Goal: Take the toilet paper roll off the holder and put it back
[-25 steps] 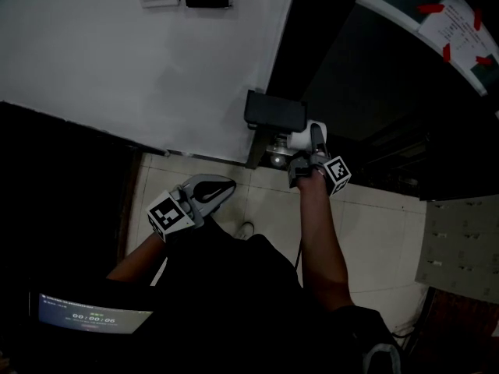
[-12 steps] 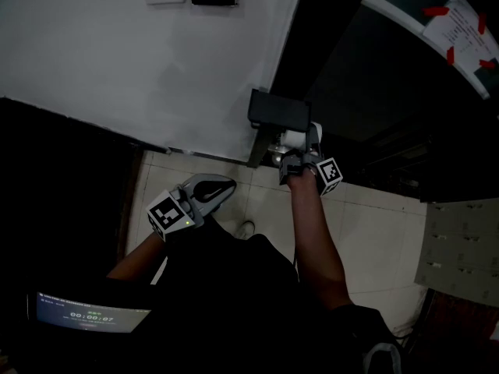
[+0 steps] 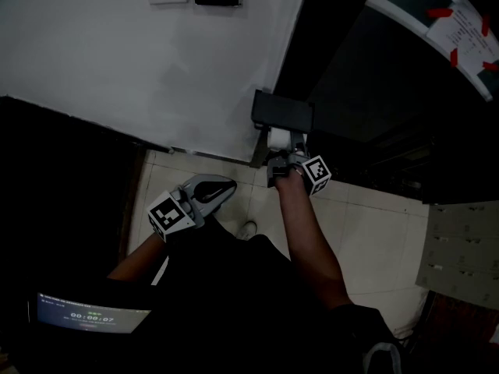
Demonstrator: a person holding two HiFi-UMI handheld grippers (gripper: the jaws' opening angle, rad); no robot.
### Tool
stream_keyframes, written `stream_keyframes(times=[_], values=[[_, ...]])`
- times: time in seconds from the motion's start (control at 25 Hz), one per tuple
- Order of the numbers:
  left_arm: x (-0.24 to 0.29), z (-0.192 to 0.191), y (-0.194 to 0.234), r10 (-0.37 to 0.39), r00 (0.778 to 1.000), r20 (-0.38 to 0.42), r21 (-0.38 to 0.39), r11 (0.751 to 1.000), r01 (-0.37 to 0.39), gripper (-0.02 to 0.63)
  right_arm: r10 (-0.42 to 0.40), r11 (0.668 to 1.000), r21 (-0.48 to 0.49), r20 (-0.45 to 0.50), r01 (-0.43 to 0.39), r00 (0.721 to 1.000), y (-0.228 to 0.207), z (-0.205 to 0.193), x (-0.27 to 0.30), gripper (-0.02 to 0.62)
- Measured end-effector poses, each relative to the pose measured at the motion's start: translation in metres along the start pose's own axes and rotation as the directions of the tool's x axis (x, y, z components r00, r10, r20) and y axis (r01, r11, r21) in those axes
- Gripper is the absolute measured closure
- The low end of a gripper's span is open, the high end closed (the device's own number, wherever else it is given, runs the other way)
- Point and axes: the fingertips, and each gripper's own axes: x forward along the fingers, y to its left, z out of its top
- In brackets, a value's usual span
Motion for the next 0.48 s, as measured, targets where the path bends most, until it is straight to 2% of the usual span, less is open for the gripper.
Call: stream_keyframes(times=[0.16,0.24,0.48], values=[[-0.002,0.004,0.001,0.013,1.0,-0.001,-0.021,1.0,-0.013,0.601,-0.001,1.0,0.014,-0.031,0.001,1.0,-0.001,-0.024,0.007,0.153],[-0.004,0.002,0.002,0.017,1.0,-0.002,-0.006,1.0,-0.017,0.601,-0.001,1.0,0.017,-0.039,0.001,0.999,-0.001,-0.031,0.009,0.153],[-0.002,0.001,0.006,0.031,1.0,0.004,-0.007,0.999,-0.031,0.601,0.029,1.0,0.012,-0.03,-0.029,0.999,0.0,-0.034,0.012,0.153]])
